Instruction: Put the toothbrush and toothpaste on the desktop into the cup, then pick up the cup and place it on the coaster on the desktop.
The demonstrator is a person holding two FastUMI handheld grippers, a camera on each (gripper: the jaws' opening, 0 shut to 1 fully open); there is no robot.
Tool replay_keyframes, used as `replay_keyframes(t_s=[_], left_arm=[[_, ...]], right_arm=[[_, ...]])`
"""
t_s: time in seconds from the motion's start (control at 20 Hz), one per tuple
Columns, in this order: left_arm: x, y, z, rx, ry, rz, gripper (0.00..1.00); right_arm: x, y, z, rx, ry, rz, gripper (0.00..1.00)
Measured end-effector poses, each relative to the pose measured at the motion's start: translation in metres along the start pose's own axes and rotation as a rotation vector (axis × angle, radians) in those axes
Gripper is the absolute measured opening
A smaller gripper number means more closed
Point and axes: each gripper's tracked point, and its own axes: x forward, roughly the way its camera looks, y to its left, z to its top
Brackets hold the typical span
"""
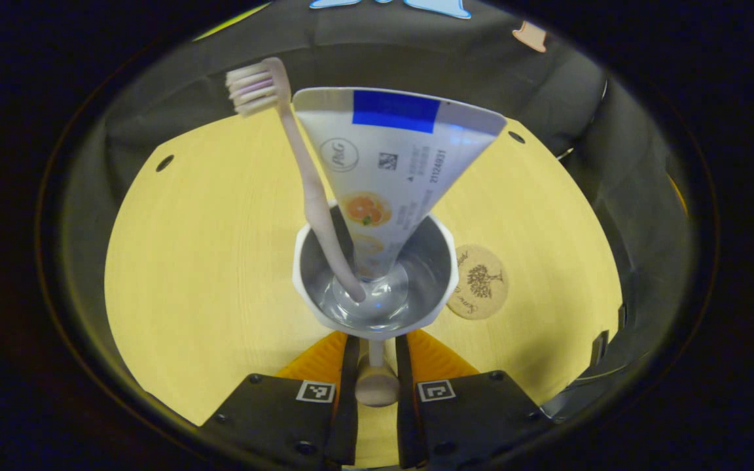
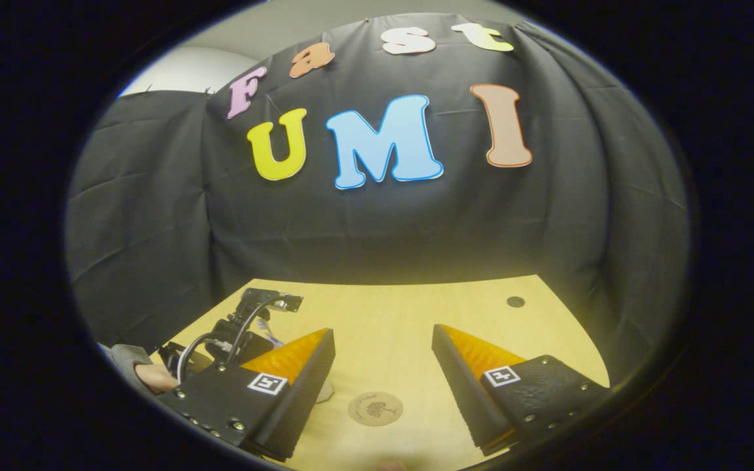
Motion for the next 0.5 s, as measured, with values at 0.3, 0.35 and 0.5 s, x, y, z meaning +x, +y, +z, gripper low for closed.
replay_keyframes(t_s=[0.3, 0.35, 0.5], left_arm=[[0.005, -0.044, 0.010, 0.046, -0.007, -0.051, 0.31], [0.006, -0.051, 0.012, 0.053, -0.005, -0.058, 0.31], [0.011, -0.071, 0.013, 0.068, 0.002, -0.078, 0.31]], right_arm=[[-0.001, -0.011, 0.000, -0.002, 0.001, -0.013, 0.93], [-0.002, -0.014, 0.000, -0.001, 0.001, -0.016, 0.93], [-0.004, -0.022, 0.001, -0.002, 0.002, -0.031, 0.93]])
